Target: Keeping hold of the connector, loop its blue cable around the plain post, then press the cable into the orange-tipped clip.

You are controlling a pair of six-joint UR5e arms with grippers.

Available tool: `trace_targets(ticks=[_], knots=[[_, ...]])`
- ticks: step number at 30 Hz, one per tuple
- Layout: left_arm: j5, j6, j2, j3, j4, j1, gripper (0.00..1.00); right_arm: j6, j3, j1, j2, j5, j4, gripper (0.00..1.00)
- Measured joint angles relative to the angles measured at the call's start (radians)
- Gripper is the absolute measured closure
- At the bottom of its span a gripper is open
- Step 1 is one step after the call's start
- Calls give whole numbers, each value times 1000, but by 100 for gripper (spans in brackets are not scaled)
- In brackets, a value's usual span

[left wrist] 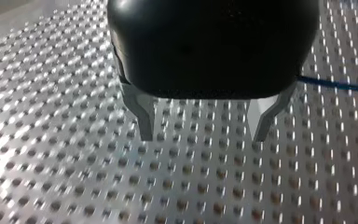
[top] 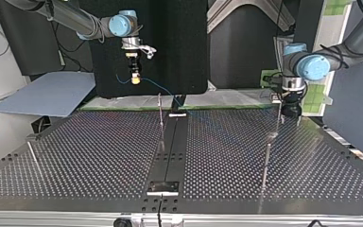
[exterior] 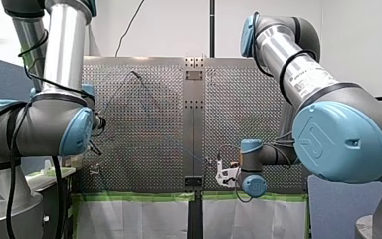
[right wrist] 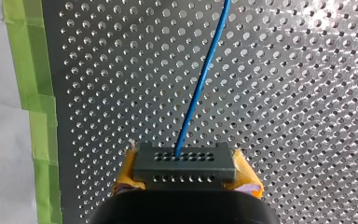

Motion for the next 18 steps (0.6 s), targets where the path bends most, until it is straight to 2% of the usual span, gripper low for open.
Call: trace_targets(ticks=[9, 18], knots=[[61, -3, 67, -25, -22, -16, 2, 0, 0, 0, 0, 0, 0, 100], [145, -9, 135, -93, -28, -40, 2, 0, 0, 0, 0, -1, 0, 100]])
